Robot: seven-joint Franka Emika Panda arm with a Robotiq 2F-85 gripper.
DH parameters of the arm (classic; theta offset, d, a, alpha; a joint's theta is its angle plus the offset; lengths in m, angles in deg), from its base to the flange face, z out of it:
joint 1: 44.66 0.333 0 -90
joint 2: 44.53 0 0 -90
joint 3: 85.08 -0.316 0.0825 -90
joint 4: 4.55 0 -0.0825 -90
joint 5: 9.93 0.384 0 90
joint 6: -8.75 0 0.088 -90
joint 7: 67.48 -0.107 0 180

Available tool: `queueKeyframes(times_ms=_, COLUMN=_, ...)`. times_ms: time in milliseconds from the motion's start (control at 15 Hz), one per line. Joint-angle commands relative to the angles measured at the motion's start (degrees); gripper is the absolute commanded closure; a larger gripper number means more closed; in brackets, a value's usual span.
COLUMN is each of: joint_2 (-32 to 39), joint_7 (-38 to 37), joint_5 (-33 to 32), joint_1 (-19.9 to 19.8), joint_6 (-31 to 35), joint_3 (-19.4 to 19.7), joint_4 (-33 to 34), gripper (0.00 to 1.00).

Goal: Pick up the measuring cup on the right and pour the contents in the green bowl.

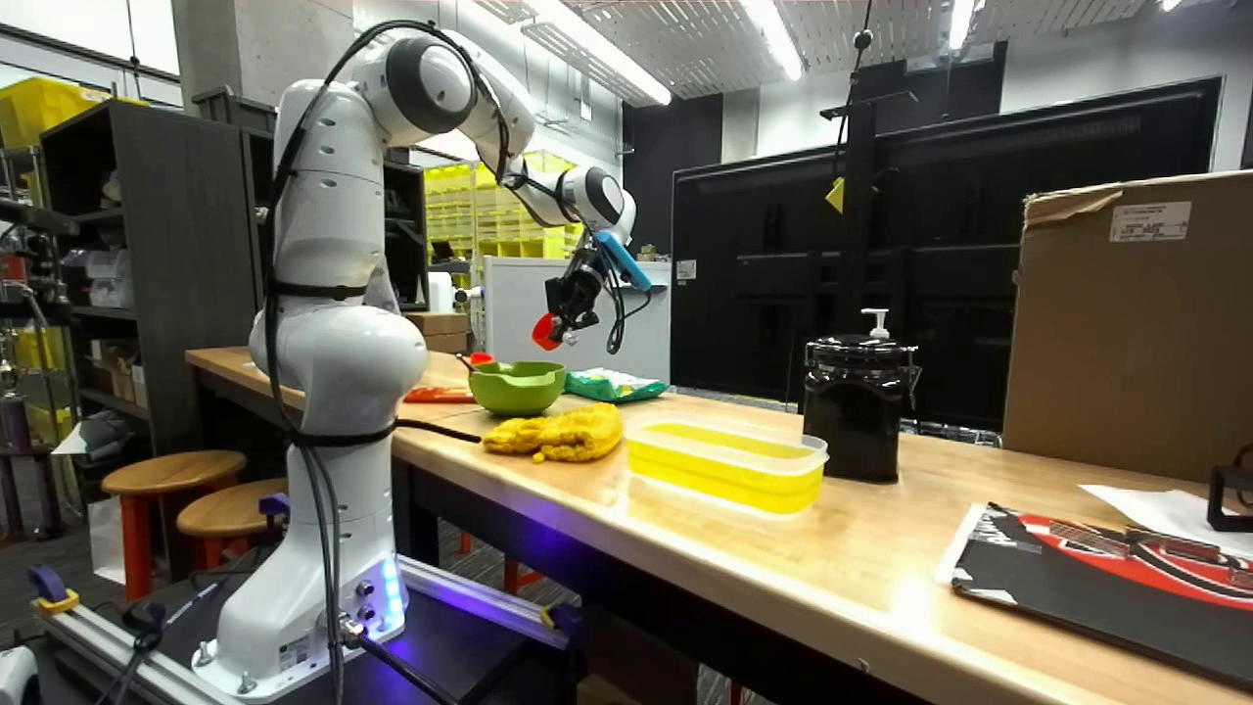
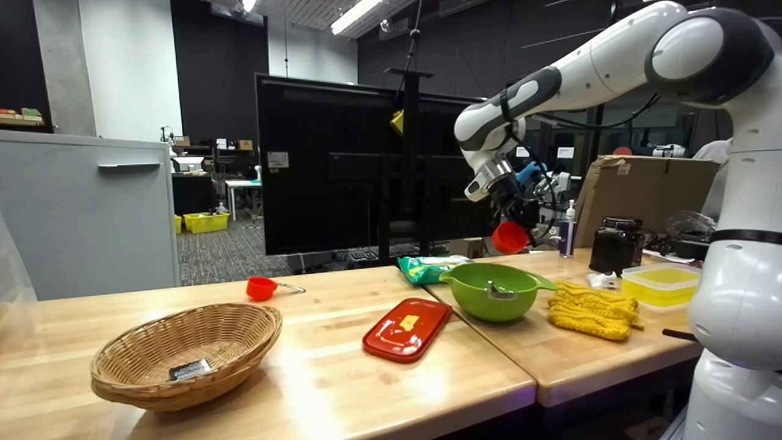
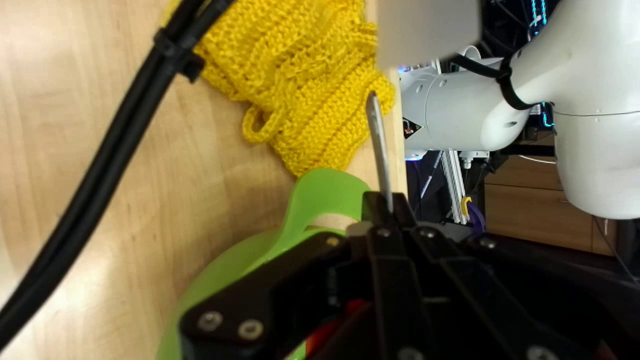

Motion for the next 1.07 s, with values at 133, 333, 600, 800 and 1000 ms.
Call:
queueKeyframes(times_ms=133, joint_2=-10.65, joint_7=-4.66, joint_5=-3.14, joint_1=1.97, joint_6=5.21, joint_3=-0.14, joint_4=-12.20, gripper=0.99)
queueKeyframes(times_ms=333, joint_2=-13.11, joint_7=-7.07, joint_5=-5.62, joint_1=3.54, joint_6=7.57, joint_3=-0.46, joint_4=-15.75, gripper=0.99)
queueKeyframes(times_ms=600, joint_2=-14.51, joint_7=-9.17, joint_5=-7.48, joint_1=6.08, joint_6=10.50, joint_3=-1.42, joint_4=-18.31, gripper=0.99)
queueKeyframes(times_ms=800, joint_2=-15.89, joint_7=-11.33, joint_5=-9.42, joint_1=7.75, joint_6=13.44, joint_3=-2.53, joint_4=-20.06, gripper=0.99)
queueKeyframes(times_ms=1000, joint_2=-17.04, joint_7=-14.08, joint_5=-12.35, joint_1=8.99, joint_6=17.12, joint_3=-3.47, joint_4=-21.51, gripper=0.99)
